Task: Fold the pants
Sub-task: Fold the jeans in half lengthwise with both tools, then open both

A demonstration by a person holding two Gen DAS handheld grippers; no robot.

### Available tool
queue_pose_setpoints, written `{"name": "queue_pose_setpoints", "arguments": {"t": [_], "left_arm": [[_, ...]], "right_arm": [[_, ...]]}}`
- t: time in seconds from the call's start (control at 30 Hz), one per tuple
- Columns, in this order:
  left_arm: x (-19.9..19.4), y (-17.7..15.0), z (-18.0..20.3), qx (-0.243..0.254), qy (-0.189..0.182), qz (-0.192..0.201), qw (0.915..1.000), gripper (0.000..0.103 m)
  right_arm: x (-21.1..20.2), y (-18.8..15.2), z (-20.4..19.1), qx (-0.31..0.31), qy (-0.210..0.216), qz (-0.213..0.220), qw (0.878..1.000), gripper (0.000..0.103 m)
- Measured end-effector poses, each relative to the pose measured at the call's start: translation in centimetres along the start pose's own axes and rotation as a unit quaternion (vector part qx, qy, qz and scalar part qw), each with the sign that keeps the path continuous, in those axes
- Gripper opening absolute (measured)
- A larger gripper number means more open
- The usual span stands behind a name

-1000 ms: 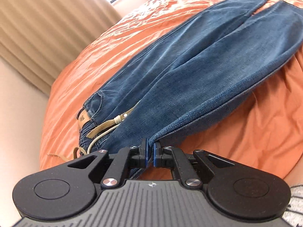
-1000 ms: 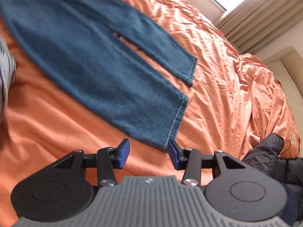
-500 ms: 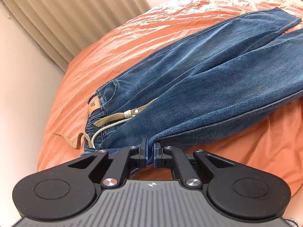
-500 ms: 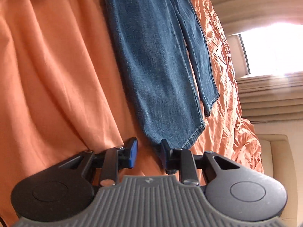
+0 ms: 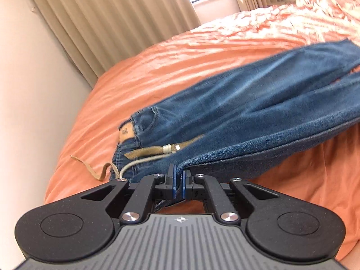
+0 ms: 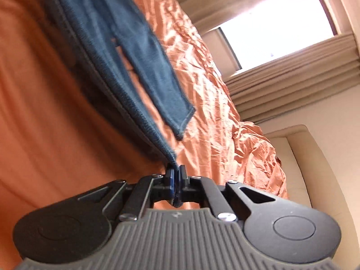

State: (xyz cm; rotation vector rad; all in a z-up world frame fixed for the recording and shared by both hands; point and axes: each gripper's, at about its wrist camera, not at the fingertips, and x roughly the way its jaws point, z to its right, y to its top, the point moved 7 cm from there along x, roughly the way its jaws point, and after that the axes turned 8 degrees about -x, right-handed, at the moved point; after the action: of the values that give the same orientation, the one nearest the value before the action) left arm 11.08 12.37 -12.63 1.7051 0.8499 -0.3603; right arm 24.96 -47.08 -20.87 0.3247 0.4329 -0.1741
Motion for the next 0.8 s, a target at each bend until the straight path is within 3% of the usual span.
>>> {"name": "queue_pose_setpoints", "arguments": {"t": [0.23,0.43,0.63,0.8], "left_arm": [[-2.5,6.0,-3.3,-0.016,0.014,0.071,0.9972,0.004],[-1.7,12.0,-4.5,0.009,0.015,0.09,0.9958,0.004],[3.8,15.4,-3.3,0.062,0.013,0.069,0.9956,0.004],[11.4,17.3,-1.6,0.097,0.004,0.029,0.9949,0.004]], "right_arm": [[-1.7,5.1,8.9,0.101,-0.057,0.005,0.993,0.0],[0.5,8.5,14.3,0.159,-0.049,-0.02,0.986,0.0],[7.4,11.3,15.4,0.17,-0.02,-0.06,0.983,0.0],[17.2,13.0,13.3,0.153,0.018,-0.099,0.983,0.0]]}}
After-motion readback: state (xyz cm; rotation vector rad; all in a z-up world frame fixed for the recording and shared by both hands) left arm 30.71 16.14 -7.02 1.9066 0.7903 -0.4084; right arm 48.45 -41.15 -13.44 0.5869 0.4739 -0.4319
